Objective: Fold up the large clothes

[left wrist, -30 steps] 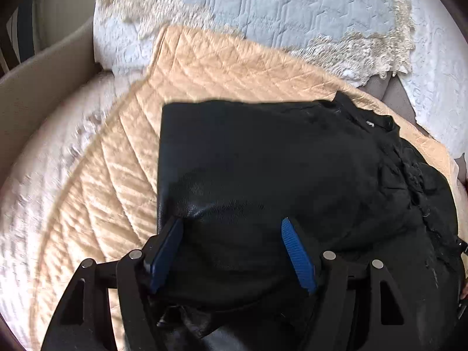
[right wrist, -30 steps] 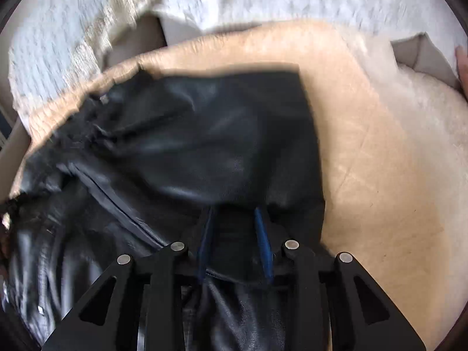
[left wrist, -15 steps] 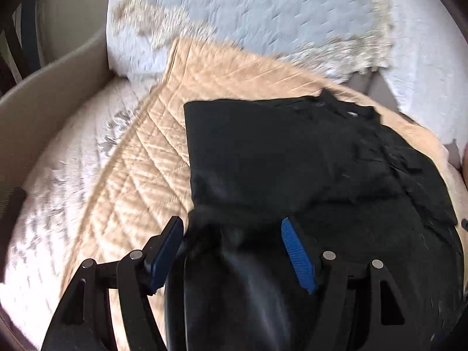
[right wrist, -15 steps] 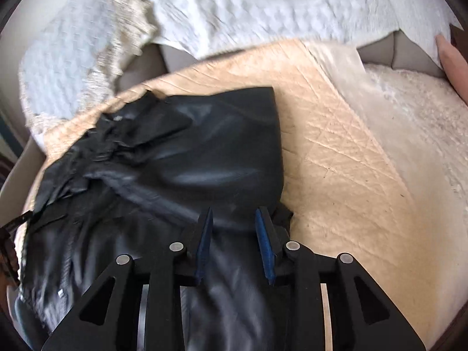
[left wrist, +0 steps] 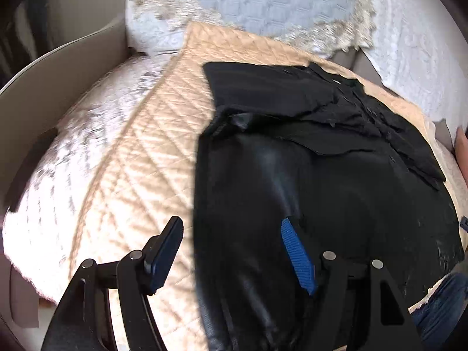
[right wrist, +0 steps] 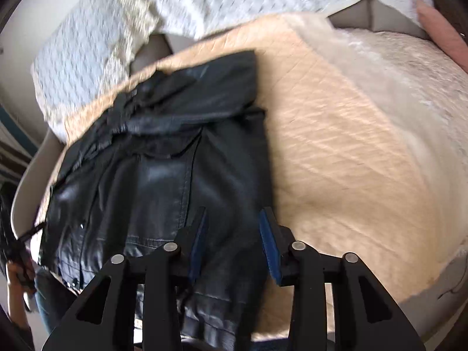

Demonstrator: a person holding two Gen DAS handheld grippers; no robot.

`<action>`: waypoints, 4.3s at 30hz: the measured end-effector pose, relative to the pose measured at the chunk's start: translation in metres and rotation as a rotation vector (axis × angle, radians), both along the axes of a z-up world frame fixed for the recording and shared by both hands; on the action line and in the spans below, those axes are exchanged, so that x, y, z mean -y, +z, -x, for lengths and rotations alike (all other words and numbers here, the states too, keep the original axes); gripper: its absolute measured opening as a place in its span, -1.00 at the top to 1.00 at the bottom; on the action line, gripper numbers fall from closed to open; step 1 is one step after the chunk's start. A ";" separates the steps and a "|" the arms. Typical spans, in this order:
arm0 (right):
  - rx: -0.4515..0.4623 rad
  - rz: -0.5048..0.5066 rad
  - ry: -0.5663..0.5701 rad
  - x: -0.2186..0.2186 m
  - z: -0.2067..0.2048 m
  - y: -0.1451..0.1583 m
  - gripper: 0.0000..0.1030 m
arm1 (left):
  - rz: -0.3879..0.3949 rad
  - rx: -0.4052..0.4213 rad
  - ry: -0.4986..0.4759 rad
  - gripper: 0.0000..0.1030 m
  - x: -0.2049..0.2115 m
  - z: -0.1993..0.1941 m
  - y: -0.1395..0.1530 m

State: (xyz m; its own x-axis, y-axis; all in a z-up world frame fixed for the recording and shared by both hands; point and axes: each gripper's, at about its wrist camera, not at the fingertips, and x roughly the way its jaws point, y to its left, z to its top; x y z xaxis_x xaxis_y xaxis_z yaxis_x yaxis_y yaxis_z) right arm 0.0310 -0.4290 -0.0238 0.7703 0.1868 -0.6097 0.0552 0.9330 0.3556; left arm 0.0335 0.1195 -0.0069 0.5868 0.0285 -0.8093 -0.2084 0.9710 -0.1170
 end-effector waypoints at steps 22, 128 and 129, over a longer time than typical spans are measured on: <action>-0.112 -0.338 0.183 -0.011 0.010 -0.044 0.08 | 0.225 -0.020 0.017 0.21 -0.002 0.044 -0.019; 0.094 0.100 0.131 0.004 -0.295 0.068 0.93 | 0.052 0.169 0.028 0.91 -0.018 -0.245 -0.017; 0.064 0.111 0.126 0.002 -0.305 0.056 0.93 | 0.041 0.138 0.043 0.91 -0.019 -0.250 -0.031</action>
